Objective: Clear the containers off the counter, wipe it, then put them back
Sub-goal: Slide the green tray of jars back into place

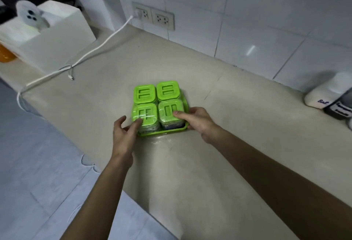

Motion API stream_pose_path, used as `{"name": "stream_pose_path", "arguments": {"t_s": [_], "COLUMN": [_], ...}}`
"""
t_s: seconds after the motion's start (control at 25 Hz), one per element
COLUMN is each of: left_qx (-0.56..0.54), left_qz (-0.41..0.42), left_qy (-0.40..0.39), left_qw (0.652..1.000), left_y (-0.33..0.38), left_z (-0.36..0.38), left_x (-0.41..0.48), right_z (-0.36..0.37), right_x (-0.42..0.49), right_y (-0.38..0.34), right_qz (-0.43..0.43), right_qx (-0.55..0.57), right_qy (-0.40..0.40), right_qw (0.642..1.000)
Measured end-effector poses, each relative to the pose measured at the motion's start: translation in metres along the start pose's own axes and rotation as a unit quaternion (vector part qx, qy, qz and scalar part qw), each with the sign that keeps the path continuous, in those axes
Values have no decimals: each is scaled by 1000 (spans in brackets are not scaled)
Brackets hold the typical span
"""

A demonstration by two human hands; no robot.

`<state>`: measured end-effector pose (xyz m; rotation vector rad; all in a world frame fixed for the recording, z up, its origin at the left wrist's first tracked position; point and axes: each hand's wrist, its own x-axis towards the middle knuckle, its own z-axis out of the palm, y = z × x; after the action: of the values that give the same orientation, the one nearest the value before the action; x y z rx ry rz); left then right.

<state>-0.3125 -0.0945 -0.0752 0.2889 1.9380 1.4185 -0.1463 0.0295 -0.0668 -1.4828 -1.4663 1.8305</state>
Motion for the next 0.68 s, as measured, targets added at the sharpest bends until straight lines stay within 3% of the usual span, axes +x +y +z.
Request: {"name": "stream_pose_path", "arguments": {"t_s": [0.12, 0.48, 0.68], "left_qx": [15, 58, 91], "left_qz": [13, 46, 55], "left_qy": [-12, -242, -314], "left_qw": [1000, 967, 944], "left_y": [12, 33, 39], "left_z": [15, 176, 256], "left_x": [-9, -40, -39], "right_z": [-17, -168, -225], "right_x": [-11, -45, -49], "right_y": [4, 47, 62], "right_qz": [-2, -20, -26], "right_qx": [62, 128, 122], "right_qy": [7, 188, 257], "right_qw": [998, 974, 958]}}
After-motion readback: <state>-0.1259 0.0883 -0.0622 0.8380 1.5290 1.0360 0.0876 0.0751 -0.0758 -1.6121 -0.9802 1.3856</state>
